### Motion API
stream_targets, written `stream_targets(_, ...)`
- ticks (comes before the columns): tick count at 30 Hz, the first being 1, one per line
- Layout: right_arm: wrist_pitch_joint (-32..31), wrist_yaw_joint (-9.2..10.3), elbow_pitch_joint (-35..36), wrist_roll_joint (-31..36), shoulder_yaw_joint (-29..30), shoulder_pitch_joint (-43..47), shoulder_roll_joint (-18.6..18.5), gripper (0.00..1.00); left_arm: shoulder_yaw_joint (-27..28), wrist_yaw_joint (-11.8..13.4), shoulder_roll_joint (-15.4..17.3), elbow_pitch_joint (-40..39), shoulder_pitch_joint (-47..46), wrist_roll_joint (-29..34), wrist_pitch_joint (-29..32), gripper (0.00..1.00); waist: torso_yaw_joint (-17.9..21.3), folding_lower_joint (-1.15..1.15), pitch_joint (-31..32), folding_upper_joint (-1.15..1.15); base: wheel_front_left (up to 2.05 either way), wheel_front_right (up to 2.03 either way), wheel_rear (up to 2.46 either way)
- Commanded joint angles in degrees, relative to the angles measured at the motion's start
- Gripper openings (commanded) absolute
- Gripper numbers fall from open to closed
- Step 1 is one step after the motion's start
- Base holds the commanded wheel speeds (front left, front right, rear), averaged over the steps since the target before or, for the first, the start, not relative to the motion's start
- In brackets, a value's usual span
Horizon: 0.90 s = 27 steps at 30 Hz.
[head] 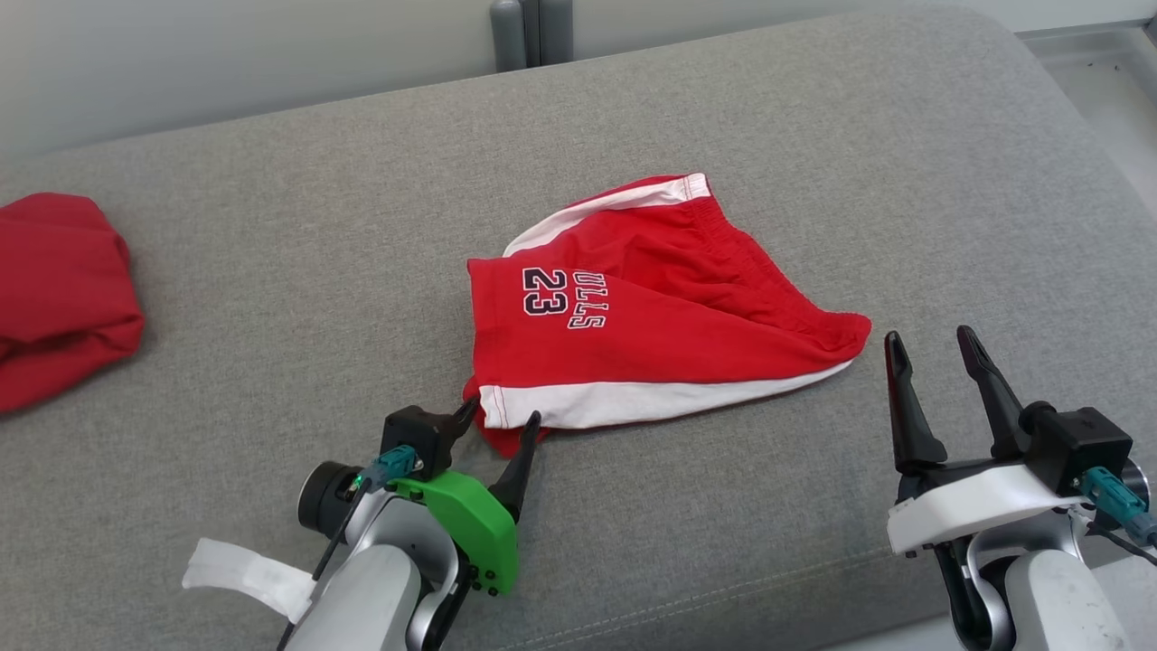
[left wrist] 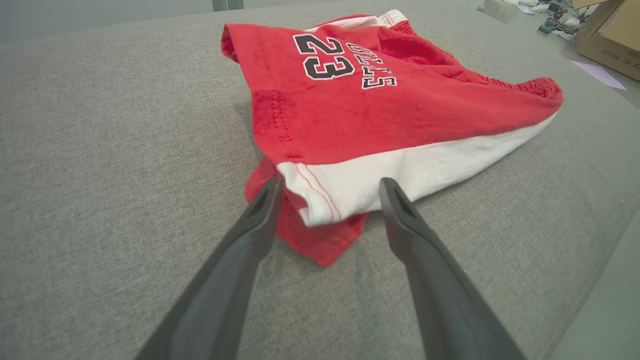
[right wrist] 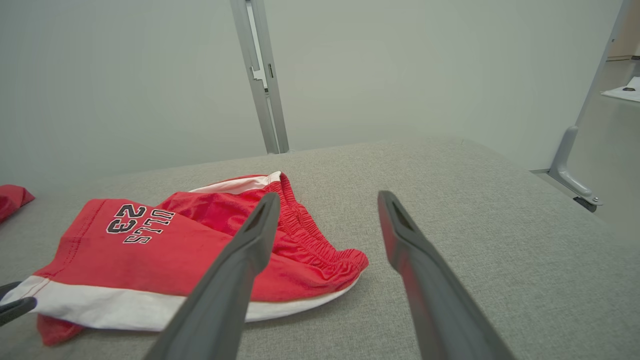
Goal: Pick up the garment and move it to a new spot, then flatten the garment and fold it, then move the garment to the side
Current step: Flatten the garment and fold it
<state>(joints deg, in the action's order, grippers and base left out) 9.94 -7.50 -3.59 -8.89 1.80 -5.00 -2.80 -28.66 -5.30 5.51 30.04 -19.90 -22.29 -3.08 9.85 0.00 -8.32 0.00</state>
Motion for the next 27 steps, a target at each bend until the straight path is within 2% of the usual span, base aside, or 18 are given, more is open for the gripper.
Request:
stream_targets(1, 0.41, 0.02, -0.20, -0.07, 0.17, -0.43, -0.19, 1.00, -0.34, -0.24, -0.21, 0.41, -1.22, 0.06, -0.41, 1.00, -0.07, 0.00, -0.05, 0.00, 0.00, 0.00, 0.00)
stream_targets(12, 0.62, 0.02, -0.57, -0.21, -0.07, -0.82, -0.19, 1.00, -2.52, -0.39, -0.71, 2.86, -3.14, 0.34, -0.93, 1.00, 0.52, 0.00, -0.23, 0.00, 0.00, 0.00, 0.00)
stream_targets(14, 0.62, 0.02, -0.69, -0.27, -0.23, -0.91, -0.19, 1.00, -2.82, 0.00, -0.62, 3.48, -3.44, 0.69, -0.69, 0.70, 0.69, 0.00, -0.26, 0.00, 0.00, 0.00, 0.00)
stream_targets(15, 0.65, 0.02, -0.72, -0.32, -0.34, -0.98, -0.19, 1.00, -2.86, 0.37, -0.52, 3.89, -3.56, 0.82, -0.64, 0.49, 0.77, 0.00, -0.28, 0.00, 0.00, 0.00, 0.00)
stream_targets(18, 0.75, 0.02, -0.77, -0.50, -0.51, -1.18, -0.19, 1.00, -2.83, 0.99, -0.30, 5.00, -3.89, 1.00, -0.60, 0.35, 0.93, 0.00, -0.40, 0.00, 0.00, 0.00, 0.00)
stream_targets(21, 0.88, 0.02, -0.81, -0.55, -0.54, -1.15, -0.19, 1.00, -2.85, 1.15, -0.10, 5.87, -4.37, 0.85, -0.99, 0.00, 0.96, 0.00, -0.45, 0.00, 0.00, 0.00, 0.00)
stream_targets(27, 1.06, 0.02, -0.99, -0.32, -0.13, -1.17, -0.19, 1.00, -2.12, 1.32, -0.09, 5.97, -4.69, 0.04, -3.23, 0.00, 0.65, 0.00, -0.35, 0.00, 0.00, 0.00, 0.00)
